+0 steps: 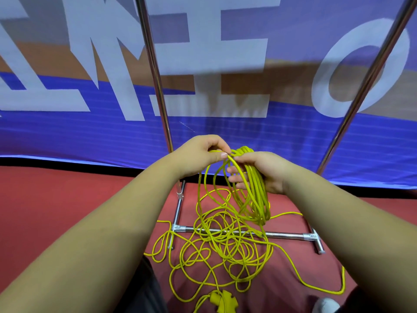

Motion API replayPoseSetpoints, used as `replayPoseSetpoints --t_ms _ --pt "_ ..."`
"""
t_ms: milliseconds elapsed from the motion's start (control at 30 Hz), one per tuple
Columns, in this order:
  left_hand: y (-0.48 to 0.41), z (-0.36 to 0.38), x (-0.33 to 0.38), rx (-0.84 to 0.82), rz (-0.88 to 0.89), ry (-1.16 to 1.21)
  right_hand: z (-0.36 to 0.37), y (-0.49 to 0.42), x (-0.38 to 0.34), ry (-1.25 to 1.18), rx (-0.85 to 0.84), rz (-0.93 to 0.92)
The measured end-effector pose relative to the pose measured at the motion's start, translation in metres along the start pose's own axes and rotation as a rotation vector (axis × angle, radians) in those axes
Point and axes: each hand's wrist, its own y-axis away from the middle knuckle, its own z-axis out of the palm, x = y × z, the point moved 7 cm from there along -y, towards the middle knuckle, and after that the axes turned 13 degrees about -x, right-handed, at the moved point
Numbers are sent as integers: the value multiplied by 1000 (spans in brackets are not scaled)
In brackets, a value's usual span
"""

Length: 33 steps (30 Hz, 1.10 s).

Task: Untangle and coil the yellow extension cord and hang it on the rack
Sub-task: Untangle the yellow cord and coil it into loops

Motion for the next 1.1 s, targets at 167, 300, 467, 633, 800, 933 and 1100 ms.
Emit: replayPoseSetpoints --t_ms 167,300,467,633,800,933,1100 --pt "-2 -6 -10 118 -59 -35 11 1 3 46 -39 56" --pt "-3 -5 -11 71 -20 40 13 2 3 53 -29 57" --pt "-7 -10 -10 159 -10 187 17 4 0 20 -60 59" --pt "-7 -11 -28 191 -149 88 11 2 -2 -36 -51 39" --pt "-5 -28 -21 272 -120 162 7 5 -10 -89 -69 -3" --pt "-3 -26 -28 185 -122 18 6 8 -16 -82 -92 -33" --pt "-6 -14 -26 110 -112 -6 7 3 -11 -52 -110 -26"
